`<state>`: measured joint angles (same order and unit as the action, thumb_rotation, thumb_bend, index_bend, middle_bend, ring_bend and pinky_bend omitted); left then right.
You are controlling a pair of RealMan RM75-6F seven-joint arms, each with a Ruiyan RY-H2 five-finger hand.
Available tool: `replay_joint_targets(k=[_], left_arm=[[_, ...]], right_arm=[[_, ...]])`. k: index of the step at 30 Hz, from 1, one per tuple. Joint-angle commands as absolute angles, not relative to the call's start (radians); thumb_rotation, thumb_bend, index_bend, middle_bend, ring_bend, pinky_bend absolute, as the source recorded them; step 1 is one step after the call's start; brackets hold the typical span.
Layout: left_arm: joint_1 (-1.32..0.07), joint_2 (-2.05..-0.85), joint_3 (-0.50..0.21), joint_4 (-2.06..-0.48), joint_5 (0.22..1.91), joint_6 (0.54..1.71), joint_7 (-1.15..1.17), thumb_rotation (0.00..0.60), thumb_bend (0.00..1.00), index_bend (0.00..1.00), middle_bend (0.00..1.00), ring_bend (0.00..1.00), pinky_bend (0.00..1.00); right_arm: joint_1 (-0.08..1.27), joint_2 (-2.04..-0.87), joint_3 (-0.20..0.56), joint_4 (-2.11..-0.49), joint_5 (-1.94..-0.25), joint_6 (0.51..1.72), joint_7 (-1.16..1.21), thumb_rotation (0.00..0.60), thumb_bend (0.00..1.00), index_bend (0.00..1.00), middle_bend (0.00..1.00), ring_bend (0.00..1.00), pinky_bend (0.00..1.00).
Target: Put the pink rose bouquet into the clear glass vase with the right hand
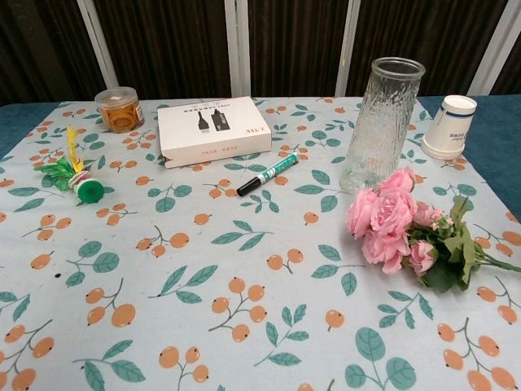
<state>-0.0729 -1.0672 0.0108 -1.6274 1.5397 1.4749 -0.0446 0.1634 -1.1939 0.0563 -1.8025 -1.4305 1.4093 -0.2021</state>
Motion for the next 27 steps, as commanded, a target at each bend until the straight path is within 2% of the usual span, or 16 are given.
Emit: replay_joint_targets(k=[1,5,12,18,27], left_arm=[[-0.072,-1.067,0.012,-1.63,1.539,1.473,-0.044,0.6,0.0,0.0,0.0,0.0,0.0],[-0.072,-1.065,0.014,-1.633,1.54,1.472,-0.043,0.6,0.0,0.0,0.0,0.0,0.0],[-0.073,-1.063,0.012,-1.634,1.534,1.466,-0.051,0.6,0.0,0.0,0.0,0.0,0.0],[-0.074,-1.061,0.012,-1.629,1.534,1.463,-0.063,0.6,0.0,0.0,0.0,0.0,0.0],[-0.078,-1.058,0.013,-1.628,1.537,1.455,-0.076,0.6,0.0,0.0,0.0,0.0,0.0]], right_arm=[[0.183,-1.189,0.034,-1.883,-1.394,1.323,-0.17,0.6,0.26,0.0,0.0,0.0,0.0],[0.223,-1.192,0.037,-1.941,-1.344,1.236,-0.183,0.6,0.27,0.0,0.0,0.0,0.0],[0.275,-1.277,0.053,-1.912,-1.228,1.139,-0.226,0.6,0.27,0.0,0.0,0.0,0.0],[0.299,-1.346,0.069,-1.882,-1.169,1.13,-0.28,0.6,0.26,0.0,0.0,0.0,0.0],[0.341,-1.513,0.122,-1.753,-1.073,1.143,-0.332,0.6,0.27,0.0,0.0,0.0,0.0]])
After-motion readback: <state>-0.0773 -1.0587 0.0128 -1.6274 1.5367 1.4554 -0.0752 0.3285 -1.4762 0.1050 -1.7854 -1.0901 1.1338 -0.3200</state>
